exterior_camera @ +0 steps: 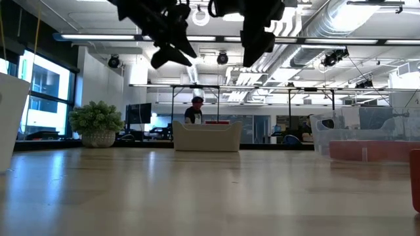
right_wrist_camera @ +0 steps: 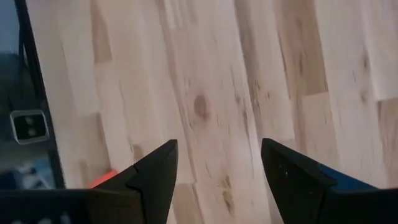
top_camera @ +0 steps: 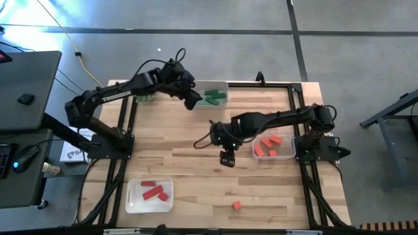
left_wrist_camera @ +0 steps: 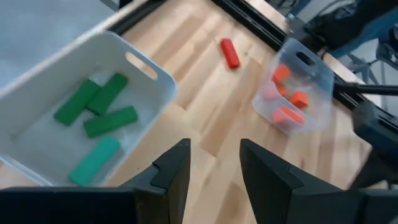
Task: Sort & place blocks by color
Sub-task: Put the orange block into the transparent bin
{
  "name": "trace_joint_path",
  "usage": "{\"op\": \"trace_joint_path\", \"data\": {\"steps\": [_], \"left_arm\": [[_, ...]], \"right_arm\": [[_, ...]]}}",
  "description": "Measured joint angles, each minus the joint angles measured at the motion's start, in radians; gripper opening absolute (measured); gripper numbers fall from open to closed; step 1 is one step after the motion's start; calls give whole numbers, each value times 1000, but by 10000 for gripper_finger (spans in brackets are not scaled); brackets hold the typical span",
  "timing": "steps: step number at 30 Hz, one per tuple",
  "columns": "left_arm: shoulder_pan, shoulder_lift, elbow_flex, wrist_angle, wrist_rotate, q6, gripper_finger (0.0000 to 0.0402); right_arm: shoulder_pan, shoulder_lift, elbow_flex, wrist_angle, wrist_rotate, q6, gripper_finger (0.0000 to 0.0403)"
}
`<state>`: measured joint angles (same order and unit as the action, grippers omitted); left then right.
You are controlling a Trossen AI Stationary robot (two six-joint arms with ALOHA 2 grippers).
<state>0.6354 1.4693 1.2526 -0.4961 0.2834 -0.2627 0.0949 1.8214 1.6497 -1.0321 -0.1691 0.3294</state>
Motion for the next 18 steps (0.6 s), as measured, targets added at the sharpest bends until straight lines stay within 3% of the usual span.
{"op": "trace_joint_path", "data": {"steps": [9,18], "left_arm": [[-129,-56,0,-69,-14,-148,129],[-260,-56,0,-69,-25,-257,129]], "right_arm": [[110,0,0,0,12,-91,220],[263,0,0,13,90,-180,220]]}}
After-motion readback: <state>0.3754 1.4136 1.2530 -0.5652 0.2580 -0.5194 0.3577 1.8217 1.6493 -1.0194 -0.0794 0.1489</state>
